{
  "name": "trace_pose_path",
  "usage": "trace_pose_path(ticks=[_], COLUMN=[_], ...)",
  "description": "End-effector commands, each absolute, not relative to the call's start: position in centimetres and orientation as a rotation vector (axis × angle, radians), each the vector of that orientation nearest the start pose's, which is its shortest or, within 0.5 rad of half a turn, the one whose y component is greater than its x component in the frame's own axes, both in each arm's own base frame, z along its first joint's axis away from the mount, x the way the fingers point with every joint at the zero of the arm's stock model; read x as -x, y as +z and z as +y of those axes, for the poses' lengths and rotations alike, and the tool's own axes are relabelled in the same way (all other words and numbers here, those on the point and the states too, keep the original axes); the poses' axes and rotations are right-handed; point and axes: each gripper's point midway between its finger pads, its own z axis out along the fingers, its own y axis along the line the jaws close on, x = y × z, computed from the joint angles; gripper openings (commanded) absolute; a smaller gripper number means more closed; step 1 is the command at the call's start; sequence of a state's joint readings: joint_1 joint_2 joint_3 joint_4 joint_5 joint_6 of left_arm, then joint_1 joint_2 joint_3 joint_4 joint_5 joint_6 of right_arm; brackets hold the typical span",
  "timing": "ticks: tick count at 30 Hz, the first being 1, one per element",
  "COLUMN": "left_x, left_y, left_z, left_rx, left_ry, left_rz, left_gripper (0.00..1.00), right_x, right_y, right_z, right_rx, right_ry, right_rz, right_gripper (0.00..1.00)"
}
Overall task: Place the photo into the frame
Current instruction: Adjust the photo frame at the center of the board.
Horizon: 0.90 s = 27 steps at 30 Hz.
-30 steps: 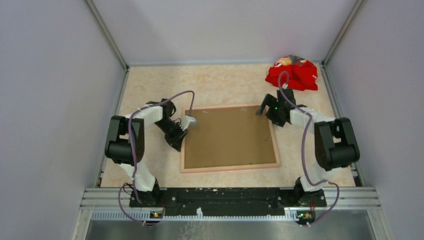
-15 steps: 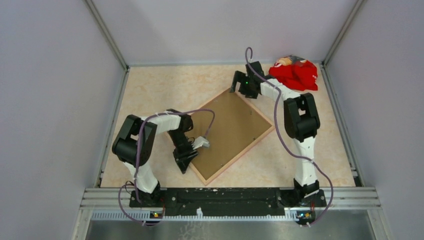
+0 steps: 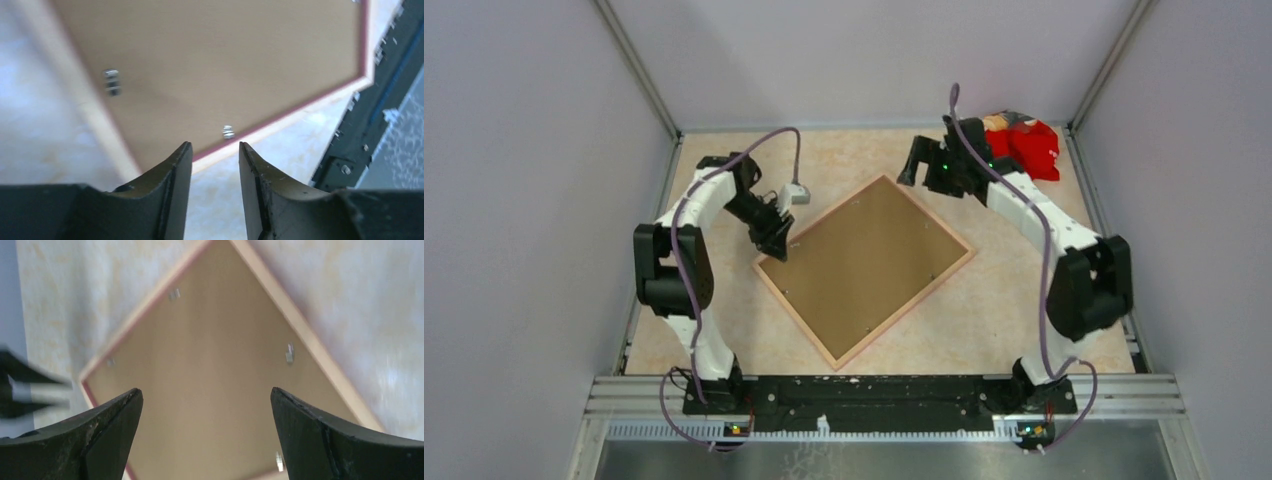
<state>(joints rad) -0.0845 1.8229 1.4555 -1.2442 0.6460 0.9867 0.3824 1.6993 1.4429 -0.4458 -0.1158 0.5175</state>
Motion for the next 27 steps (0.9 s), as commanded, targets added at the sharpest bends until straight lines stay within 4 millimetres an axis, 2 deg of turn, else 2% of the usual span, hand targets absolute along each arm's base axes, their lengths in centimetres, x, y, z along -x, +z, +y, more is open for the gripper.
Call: trace_pose_path(ticks=[1,4,6,9,13,16,19,23,27], left_x=[-38.0,-41.4,-42.4,-41.7,-39.3,-37.7,-36.0,-33.3,-30.1], left_y=[8.2,5.7,4.6,3.6,2.1,1.2,0.9,0.7,0.8], left_z=[-5.5,-2.0,-1.2,-1.8,-3.0,-3.1,-3.6,-4.7,-6.5], left_rx=[-1.028,-0.849,-0.810,-0.798,-0.833,-0.870,-0.897,-0.944,-1.003], left_ry=[-0.651,-0.460,-0.401,-0.455,-0.580,-0.601,-0.640,-0.706,-0.768], left_rz=[2.500,2.584,2.595,2.605,2.636,2.649,2.649,2.648,2.639], left_gripper=[0.43,0.35,0.32,0.30,0.29,0.29,0.28,0.27,0.26], right_x=[-34.1,-30.2,-28.3,-26.1,-24.4,-24.6,-25.8,-29.1,-32.6], right_y=[14.7,12.7,11.8,11.1,10.3,8.8,7.7,7.7,7.9], right_z=[19.3,18.7,18.6,19.0,20.2,19.8,19.5,19.2,18.9], right_rx=[-0.189,-0.217,-0.222,-0.235,-0.266,-0.286,-0.324,-0.375,-0.370], right_ry=[0.653,0.703,0.739,0.831,0.995,0.976,0.994,1.077,1.055], right_rz=[2.448,2.506,2.537,2.560,2.551,2.581,2.568,2.503,2.510], right_gripper=[0.99,0.99,0.99,0.99,0.99,0.99,0.99,0.99,0.99])
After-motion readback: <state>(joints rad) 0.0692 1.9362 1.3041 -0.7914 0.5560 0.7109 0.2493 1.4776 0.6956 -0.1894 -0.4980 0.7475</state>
